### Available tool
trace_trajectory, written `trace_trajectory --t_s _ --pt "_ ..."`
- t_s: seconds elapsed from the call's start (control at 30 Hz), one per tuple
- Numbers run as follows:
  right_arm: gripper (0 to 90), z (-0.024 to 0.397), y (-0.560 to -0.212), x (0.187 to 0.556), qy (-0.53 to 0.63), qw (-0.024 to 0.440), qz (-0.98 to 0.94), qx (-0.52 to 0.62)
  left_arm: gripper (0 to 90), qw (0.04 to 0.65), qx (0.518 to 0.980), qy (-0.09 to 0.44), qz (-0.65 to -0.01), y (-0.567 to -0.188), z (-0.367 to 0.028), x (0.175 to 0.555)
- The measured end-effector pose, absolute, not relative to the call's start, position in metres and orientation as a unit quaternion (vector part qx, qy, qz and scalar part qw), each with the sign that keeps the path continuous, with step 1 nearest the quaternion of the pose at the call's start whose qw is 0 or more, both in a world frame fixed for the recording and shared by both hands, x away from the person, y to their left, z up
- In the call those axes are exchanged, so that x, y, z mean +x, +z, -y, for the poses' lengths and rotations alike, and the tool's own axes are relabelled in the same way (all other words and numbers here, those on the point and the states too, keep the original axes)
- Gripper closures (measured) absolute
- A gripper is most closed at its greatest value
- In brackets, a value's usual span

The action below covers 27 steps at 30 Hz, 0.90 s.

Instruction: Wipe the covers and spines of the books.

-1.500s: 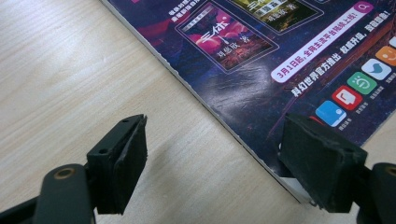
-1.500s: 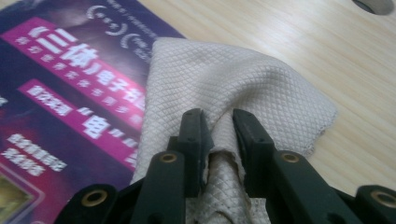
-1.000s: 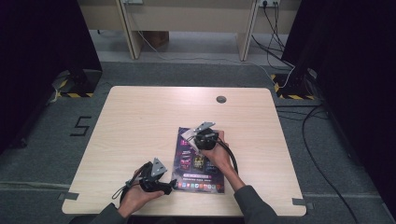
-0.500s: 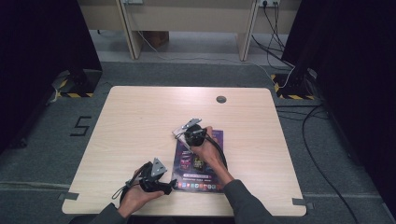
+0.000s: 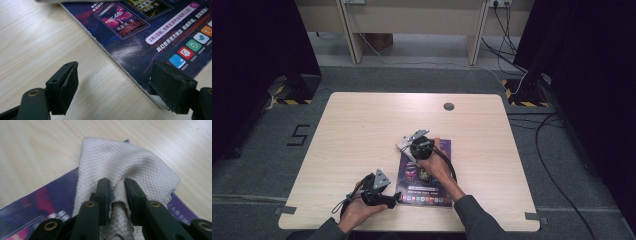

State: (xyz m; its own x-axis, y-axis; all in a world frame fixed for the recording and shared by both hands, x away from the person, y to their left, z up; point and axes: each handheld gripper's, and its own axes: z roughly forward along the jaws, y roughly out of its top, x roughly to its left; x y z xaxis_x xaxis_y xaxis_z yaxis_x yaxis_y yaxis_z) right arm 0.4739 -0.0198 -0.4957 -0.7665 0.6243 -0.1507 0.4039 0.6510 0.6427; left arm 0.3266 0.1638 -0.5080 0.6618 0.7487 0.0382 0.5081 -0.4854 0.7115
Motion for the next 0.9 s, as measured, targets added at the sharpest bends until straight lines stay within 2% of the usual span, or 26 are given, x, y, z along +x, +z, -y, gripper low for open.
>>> trace_trajectory --t_s 0.3,0.43,0.57,0.9 --pt "74.6 0.028 -0.499 0.442 0.327 0.167 -0.893 0.261 21.8 0.343 0.846 0.176 -0.368 -0.507 -0.163 0.327" --pt "74.6 0.030 -0.498 0.437 0.322 0.165 -0.896 0.256 25.1 0.360 0.841 0.179 -0.362 -0.502 -0.163 0.326" --pt "74.6 0.030 -0.497 0.428 0.316 0.159 -0.900 0.254 24.6 0.366 0.831 0.175 -0.381 -0.500 -0.173 0.330" --pt "74.7 0.031 -0.498 0.394 0.330 0.142 -0.902 0.238 24.4 0.379 0.789 0.206 -0.437 -0.493 -0.201 0.341"
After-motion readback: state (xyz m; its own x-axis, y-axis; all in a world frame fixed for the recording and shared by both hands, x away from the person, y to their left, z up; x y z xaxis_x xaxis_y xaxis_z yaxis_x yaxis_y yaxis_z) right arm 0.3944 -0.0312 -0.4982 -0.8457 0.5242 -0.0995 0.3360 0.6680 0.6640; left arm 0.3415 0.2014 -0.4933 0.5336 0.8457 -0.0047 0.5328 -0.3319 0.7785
